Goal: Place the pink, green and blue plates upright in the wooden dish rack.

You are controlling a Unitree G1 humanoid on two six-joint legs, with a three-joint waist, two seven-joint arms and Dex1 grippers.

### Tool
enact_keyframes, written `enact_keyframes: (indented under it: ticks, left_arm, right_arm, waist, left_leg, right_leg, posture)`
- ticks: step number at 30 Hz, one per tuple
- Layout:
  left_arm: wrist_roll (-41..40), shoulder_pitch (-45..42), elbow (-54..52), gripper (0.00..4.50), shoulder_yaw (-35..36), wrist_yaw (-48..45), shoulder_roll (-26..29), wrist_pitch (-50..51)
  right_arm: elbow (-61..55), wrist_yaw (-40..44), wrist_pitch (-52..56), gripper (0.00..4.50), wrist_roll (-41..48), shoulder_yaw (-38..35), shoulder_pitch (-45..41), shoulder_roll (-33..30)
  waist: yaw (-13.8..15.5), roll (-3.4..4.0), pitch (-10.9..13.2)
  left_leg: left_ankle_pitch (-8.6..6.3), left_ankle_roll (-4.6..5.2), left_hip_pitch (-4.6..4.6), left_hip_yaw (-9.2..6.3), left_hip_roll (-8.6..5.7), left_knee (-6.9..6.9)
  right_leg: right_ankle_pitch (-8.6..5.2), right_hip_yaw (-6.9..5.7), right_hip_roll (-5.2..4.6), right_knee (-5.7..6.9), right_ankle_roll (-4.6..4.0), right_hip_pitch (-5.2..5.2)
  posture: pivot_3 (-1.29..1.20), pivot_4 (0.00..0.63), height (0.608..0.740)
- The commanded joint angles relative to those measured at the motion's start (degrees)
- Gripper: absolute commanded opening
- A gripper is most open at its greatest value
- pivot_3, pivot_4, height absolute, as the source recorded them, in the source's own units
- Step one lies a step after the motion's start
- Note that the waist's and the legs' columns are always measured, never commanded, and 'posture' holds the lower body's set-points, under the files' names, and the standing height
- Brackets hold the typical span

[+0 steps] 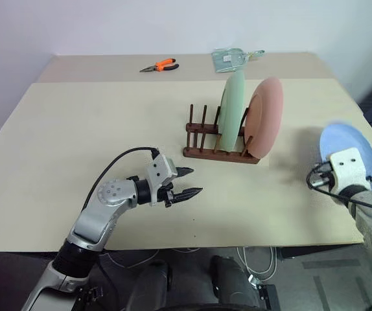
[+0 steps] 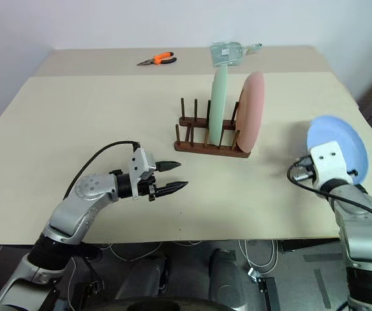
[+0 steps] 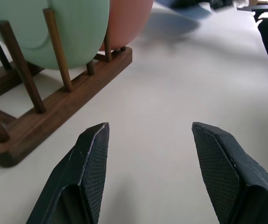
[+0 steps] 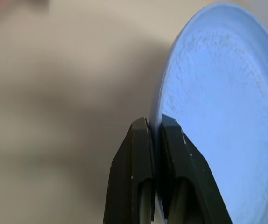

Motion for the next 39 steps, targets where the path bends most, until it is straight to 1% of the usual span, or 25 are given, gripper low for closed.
enact_keyframes:
  ticks: [1,3,5,8,11,13,17,19,21,25,34,37,39]
  left_arm:
    - [0.50,-0.55,0.99,2.90,2.15,0.30,0.33,-2.24]
    - [1.03,-1.01,2.59,2.90,3.07,0.77,0.53,-3.23]
    - [1.79,-1.43,4.20,2.90,4.02,1.43,0.63,-4.63]
    - [3.13,-2.05,6.89,2.90,5.86,3.04,0.64,-7.06]
    - [3.90,-2.23,9.36,2.90,7.74,3.87,1.32,-8.79]
    - [4.26,-2.07,10.42,2.90,8.80,4.27,1.72,-9.68]
    - [3.55,-1.03,10.99,2.90,11.70,5.32,2.63,-9.75]
    - [1.74,-0.04,10.25,2.90,14.20,6.01,2.94,-8.09]
    - [0.37,1.17,8.97,2.90,15.98,5.69,3.51,-7.12]
    - [-0.78,2.62,7.68,2.90,17.55,5.13,4.26,-6.49]
    - [-0.51,3.30,8.87,2.90,17.84,4.56,4.20,-7.67]
    - [-0.21,3.63,9.52,2.90,17.59,4.21,4.08,-8.42]
    - [-0.13,3.75,9.57,2.90,17.43,4.11,4.10,-8.60]
  right_arm:
    - [-9.74,-0.37,-0.45,0.04,10.18,-5.72,-10.34,2.31]
    - [-13.88,-2.57,4.16,0.04,22.34,-7.88,-20.41,5.03]
    - [-16.04,-5.11,8.16,0.04,33.25,-8.74,-28.31,6.82]
    - [-17.35,-9.97,11.32,0.04,47.41,-7.19,-37.31,9.49]
    - [-16.34,-15.63,12.16,0.04,57.08,-2.37,-43.52,14.81]
    - [-14.74,-19.26,11.93,0.04,60.18,0.95,-45.68,19.09]
    - [-9.16,-28.18,10.35,0.04,61.03,6.87,-46.88,29.90]
    - [-6.70,-30.52,10.06,0.04,59.64,8.85,-45.22,33.53]
    - [-4.93,-31.42,10.14,0.04,57.13,10.51,-43.23,34.79]
    - [-4.13,-33.44,10.40,0.04,55.77,11.80,-40.15,35.89]
    - [-2.24,-35.04,11.17,0.04,51.94,14.01,-37.15,37.57]
    - [-0.03,-34.34,11.21,0.99,49.73,14.31,-36.98,37.09]
    - [0.46,-32.47,10.57,2.02,47.31,14.93,-37.46,36.04]
  waist:
    - [0.05,0.05,0.02]
    - [-0.03,0.10,0.06]
    - [0.18,0.12,0.07]
    - [0.71,-0.02,0.02]
    - [0.85,-0.01,0.03]
    - [0.60,0.01,0.01]
    - [0.02,0.01,0.01]
    - [-0.12,0.02,0.01]
    - [-0.13,0.02,0.01]
    - [0.14,0.03,0.01]
    - [-0.27,0.04,0.01]
    - [-0.28,0.03,0.01]
    - [-0.28,0.04,0.01]
  left_leg:
    - [0.00,0.00,-0.01,0.00,0.01,0.01]
    - [0.00,0.00,0.00,-0.03,0.01,0.02]
    - [0.00,0.00,-0.02,-0.10,0.02,0.03]
    - [0.00,-0.01,-0.07,-0.43,0.00,-0.05]
    - [0.00,-0.01,-0.08,-0.45,-0.01,-0.09]
    - [0.00,-0.01,-0.06,-0.44,-0.01,-0.07]
    - [0.01,-0.03,-0.05,-0.47,-0.02,-0.08]
    - [0.02,-0.05,-0.05,-0.46,-0.02,-0.12]
    - [0.04,-0.07,-0.07,-0.45,-0.02,-0.16]
    - [0.05,-0.09,-0.10,-0.40,-0.06,-0.14]
    - [0.05,-0.10,-0.06,-0.36,-0.03,-0.16]
    - [0.05,-0.10,-0.05,-0.35,-0.03,-0.15]
    - [0.05,-0.10,-0.05,-0.35,-0.03,-0.16]
  right_leg:
    - [0.01,0.00,0.01,0.02,0.01,-0.01]
    - [0.03,0.00,0.02,0.03,0.02,-0.01]
    - [0.06,-0.01,0.02,0.06,-0.01,-0.03]
    - [0.19,-0.28,0.04,0.02,-0.02,0.01]
    - [0.19,-0.26,0.01,-0.01,-0.03,0.00]
    - [0.20,-0.24,0.01,0.02,-0.07,-0.03]
    - [0.22,-0.23,0.03,0.13,-0.05,-0.10]
    - [0.23,-0.21,0.04,0.20,-0.04,-0.19]
    - [0.23,-0.17,0.05,0.30,-0.03,-0.28]
    - [0.24,-0.17,0.05,0.34,-0.03,-0.30]
    - [0.23,-0.16,0.10,0.44,-0.04,-0.35]
    - [0.23,-0.15,0.10,0.44,-0.04,-0.34]
    - [0.23,-0.15,0.10,0.44,-0.04,-0.34]
  posture:
    - [0.00,0.150,0.740]
    - [0.00,0.150,0.740]
    - [0.00,0.150,0.740]
    - [0.00,0.150,0.740]
    - [0.00,0.150,0.740]
    - [0.00,0.150,0.740]
    - [0.00,0.150,0.740]
    - [0.00,0.150,0.740]
    - [0.00,0.150,0.740]
    - [0.00,0.150,0.740]
    - [0.00,0.150,0.740]
    - [0.00,0.150,0.740]
    - [0.00,0.150,0.740]
